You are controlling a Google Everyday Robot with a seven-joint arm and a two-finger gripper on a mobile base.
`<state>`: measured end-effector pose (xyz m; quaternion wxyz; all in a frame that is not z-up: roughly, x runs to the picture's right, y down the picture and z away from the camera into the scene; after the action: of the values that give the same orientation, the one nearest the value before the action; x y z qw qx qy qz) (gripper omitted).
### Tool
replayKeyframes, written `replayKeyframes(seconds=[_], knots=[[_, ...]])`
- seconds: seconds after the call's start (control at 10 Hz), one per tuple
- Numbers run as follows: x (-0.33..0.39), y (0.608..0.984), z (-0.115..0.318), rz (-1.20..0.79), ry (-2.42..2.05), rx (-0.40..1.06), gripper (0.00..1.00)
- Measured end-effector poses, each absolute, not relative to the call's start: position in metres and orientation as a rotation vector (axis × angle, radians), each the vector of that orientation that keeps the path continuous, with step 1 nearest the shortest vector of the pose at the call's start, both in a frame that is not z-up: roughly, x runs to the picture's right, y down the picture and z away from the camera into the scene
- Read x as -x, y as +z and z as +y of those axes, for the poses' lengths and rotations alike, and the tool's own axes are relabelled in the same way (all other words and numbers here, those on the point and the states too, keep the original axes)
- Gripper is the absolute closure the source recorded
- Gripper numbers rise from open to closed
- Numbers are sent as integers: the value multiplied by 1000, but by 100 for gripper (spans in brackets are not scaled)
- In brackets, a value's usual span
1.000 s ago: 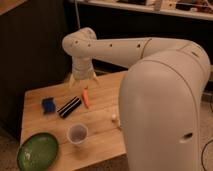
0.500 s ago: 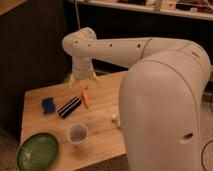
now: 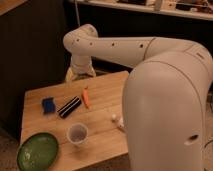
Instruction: Place the pepper on the white sponge
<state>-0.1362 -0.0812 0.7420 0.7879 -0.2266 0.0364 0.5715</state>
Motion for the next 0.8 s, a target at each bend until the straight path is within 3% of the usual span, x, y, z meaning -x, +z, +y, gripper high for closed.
replayKeyframes(seconds=[0.4,0.8], knots=[[188,786,-133,-35,1240,402,20],[179,854,-110,29,1291,483,20]])
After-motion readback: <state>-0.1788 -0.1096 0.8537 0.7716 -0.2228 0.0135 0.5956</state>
